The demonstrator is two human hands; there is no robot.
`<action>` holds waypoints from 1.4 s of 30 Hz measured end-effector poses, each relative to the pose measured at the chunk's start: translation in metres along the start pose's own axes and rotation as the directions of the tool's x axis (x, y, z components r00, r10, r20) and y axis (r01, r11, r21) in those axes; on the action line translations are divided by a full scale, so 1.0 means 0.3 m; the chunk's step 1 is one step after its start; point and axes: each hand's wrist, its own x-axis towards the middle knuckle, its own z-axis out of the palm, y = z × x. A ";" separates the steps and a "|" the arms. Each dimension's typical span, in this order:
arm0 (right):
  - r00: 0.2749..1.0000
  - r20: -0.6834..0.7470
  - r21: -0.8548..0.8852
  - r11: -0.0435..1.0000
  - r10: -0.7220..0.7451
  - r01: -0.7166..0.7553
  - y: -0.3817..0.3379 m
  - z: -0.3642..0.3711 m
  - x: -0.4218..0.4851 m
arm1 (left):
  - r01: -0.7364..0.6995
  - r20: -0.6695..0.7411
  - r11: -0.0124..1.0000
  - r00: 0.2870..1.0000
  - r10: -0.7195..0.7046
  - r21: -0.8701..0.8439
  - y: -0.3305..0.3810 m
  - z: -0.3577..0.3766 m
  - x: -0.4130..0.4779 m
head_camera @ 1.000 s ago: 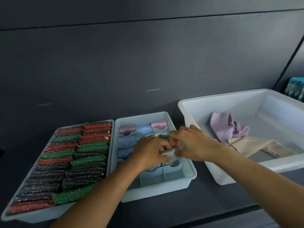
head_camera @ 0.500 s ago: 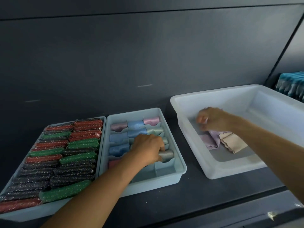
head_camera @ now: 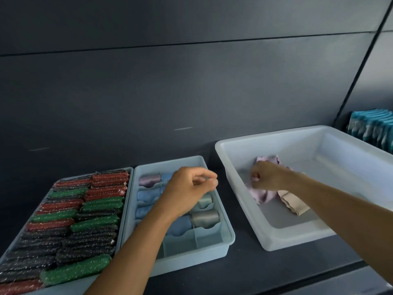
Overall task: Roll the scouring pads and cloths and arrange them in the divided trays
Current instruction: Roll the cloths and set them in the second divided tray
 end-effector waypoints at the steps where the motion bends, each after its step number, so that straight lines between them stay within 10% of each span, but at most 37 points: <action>1: 0.995 -0.100 0.098 0.995 0.011 -0.001 0.006 -0.039 -0.004 | -0.011 -0.030 0.999 0.999 0.010 -0.043 0.013 -0.006 0.002; 8: 0.856 -0.514 0.656 0.671 0.060 0.346 -0.099 -0.363 -0.099 | -0.035 -0.105 0.923 0.994 -0.006 -0.383 0.197 0.004 0.044; 26: 0.780 -0.611 0.666 0.446 -0.134 0.598 -0.286 -0.606 -0.229 | -0.311 -0.254 0.859 0.942 0.221 -0.407 0.372 -0.124 0.075; 32: 0.744 -0.661 0.685 0.327 -0.097 0.651 -0.309 -0.678 -0.217 | -0.031 0.056 0.908 0.997 0.059 -0.417 0.238 -0.101 0.038; 42: 0.647 -0.744 0.568 0.352 -0.168 0.744 -0.368 -0.563 -0.234 | 0.367 0.268 0.519 0.928 -0.257 -0.772 0.195 -0.105 -0.003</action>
